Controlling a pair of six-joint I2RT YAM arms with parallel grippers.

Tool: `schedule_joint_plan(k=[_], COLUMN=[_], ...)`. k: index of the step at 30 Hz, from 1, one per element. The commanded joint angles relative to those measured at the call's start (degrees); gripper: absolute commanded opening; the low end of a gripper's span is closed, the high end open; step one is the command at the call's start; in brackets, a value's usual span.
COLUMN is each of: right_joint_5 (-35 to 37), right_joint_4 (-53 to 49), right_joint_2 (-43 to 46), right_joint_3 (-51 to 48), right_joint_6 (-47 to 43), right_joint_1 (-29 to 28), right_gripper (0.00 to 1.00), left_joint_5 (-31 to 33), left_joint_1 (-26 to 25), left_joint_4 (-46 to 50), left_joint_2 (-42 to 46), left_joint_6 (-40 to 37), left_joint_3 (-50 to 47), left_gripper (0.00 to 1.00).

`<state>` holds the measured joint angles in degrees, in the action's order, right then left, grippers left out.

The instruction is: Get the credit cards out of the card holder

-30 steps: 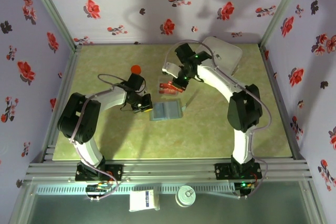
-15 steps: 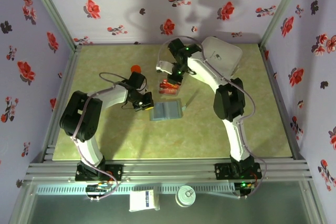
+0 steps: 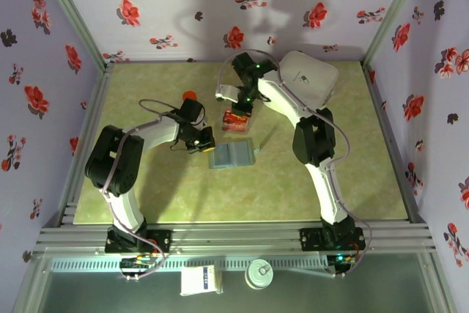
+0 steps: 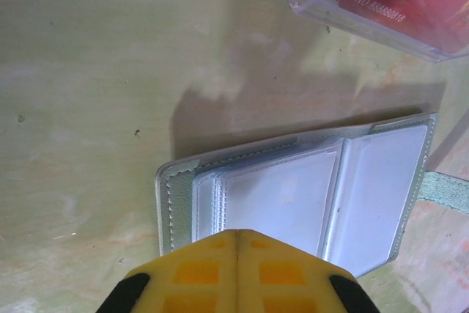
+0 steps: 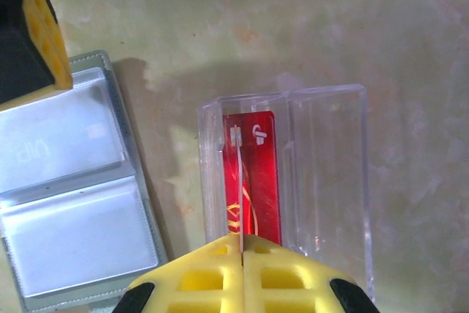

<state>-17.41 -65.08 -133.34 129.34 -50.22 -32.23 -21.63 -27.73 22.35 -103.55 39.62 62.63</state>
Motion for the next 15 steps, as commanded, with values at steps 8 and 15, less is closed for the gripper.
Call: schedule_joint_plan(k=[8, 15], right_joint_5=[1.5, 2.4], right_joint_4=[-2.1, -2.0], right_joint_2=[-3.3, -5.1], right_joint_3=[4.3, 3.9], right_joint_6=[-3.0, -2.9], right_joint_1=[0.4, 0.4], right_gripper=[0.00, 0.02], left_joint_5=[-0.8, -0.9], left_joint_1=[0.6, 0.6], left_joint_4=[1.8, 1.4], left_joint_2=[-1.1, -1.4], left_joint_6=[-1.8, -1.7], left_joint_3=[1.9, 1.9], left_gripper=[0.00, 0.00])
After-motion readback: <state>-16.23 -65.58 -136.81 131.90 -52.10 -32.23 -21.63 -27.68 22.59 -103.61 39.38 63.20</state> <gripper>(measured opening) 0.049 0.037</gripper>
